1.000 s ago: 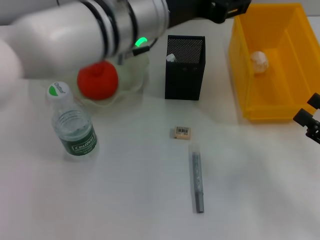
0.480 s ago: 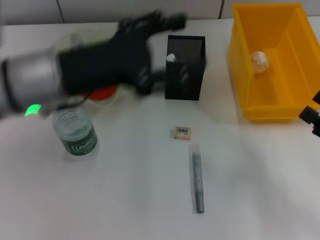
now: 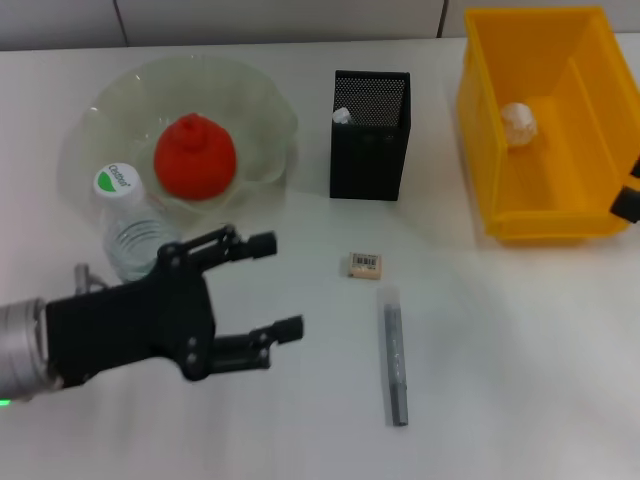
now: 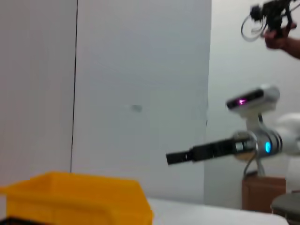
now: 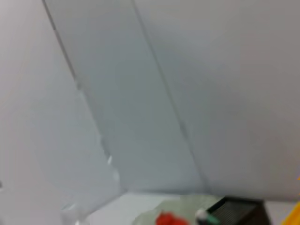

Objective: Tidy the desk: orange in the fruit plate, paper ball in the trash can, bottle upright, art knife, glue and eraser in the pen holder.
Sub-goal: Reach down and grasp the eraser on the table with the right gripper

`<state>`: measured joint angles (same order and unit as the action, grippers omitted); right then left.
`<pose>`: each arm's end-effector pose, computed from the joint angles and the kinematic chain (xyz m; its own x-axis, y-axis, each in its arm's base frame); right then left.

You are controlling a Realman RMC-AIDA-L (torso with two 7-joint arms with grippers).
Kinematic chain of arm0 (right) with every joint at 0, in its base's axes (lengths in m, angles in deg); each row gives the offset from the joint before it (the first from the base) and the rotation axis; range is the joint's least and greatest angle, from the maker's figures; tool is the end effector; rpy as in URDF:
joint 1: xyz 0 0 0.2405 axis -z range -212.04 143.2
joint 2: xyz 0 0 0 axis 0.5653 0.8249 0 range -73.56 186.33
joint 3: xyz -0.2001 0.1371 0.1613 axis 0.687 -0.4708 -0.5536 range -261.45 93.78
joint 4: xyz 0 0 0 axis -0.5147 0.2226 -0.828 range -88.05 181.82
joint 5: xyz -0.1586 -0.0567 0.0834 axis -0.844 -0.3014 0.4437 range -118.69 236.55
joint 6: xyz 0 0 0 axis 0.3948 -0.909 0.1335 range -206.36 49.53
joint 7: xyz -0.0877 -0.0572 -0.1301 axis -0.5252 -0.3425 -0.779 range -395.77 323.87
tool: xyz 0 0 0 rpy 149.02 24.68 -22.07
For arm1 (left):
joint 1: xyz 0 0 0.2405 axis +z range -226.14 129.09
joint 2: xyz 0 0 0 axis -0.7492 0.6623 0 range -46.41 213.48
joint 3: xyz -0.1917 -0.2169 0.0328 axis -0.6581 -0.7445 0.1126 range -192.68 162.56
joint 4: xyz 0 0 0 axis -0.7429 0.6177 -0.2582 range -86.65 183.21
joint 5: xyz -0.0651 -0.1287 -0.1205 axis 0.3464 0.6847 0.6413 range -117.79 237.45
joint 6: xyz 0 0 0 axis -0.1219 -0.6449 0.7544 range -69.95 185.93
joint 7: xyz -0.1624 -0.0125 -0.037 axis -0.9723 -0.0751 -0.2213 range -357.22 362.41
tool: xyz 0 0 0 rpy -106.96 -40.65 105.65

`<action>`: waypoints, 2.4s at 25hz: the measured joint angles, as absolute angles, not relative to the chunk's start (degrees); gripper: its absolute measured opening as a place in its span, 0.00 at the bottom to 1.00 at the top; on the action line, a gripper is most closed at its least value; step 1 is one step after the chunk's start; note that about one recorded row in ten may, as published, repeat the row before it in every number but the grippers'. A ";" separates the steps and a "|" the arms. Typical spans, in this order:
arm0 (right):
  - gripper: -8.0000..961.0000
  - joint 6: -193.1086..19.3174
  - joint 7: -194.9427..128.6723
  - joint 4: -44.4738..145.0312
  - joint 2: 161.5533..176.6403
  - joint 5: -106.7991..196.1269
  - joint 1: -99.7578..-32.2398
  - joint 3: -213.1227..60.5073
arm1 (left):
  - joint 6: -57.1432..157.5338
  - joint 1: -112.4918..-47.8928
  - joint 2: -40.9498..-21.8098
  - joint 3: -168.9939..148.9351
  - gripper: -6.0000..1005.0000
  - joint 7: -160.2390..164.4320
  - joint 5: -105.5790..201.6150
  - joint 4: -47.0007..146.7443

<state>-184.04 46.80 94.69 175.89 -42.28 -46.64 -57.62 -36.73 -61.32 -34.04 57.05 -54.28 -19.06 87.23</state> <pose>0.3144 0.2513 0.0439 0.5590 -0.2821 -0.7797 -0.6408 -0.7437 -0.1903 -0.2605 0.2418 -0.0489 0.7266 0.0532 0.6850 0.2126 -0.9655 -0.1505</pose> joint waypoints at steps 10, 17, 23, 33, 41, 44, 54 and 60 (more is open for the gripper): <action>0.86 -176.78 74.55 128.66 176.28 -54.53 -49.73 -33.89 | -36.92 -59.42 -33.76 48.95 0.84 -54.53 -28.74 84.77; 0.86 -173.35 93.33 136.98 175.83 -70.72 -61.74 -16.03 | -36.11 -59.19 -33.96 46.52 0.84 -54.07 -30.73 83.30; 0.86 -168.35 105.00 135.26 175.83 -83.91 -70.28 0.50 | -35.63 -58.75 -33.94 46.32 0.84 -54.01 -30.88 82.77; 0.86 -159.77 112.41 123.54 176.15 -86.90 -76.44 12.84 | -34.18 -59.05 -33.79 46.24 0.84 -54.23 -32.42 82.45; 0.85 -154.72 113.09 117.13 176.18 -85.64 -77.62 15.02 | -33.32 -59.64 -33.88 46.58 0.84 -54.43 -32.47 81.99; 0.85 -153.31 112.65 115.04 176.19 -84.43 -78.03 15.28 | -33.36 -59.78 -33.84 46.57 0.84 -54.50 -32.47 81.85; 0.84 -149.16 112.50 111.47 176.18 -84.21 -78.80 18.22 | -33.47 -59.86 -33.80 46.55 0.84 -54.53 -32.46 81.85; 0.68 -148.08 112.49 110.61 176.18 -83.80 -78.95 18.69 | -33.34 -59.98 -33.82 46.55 0.84 -54.54 -32.45 81.86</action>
<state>-148.08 112.49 110.61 176.18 -83.80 -78.95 18.69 -33.34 -59.98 -33.82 46.55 -54.54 -32.45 81.86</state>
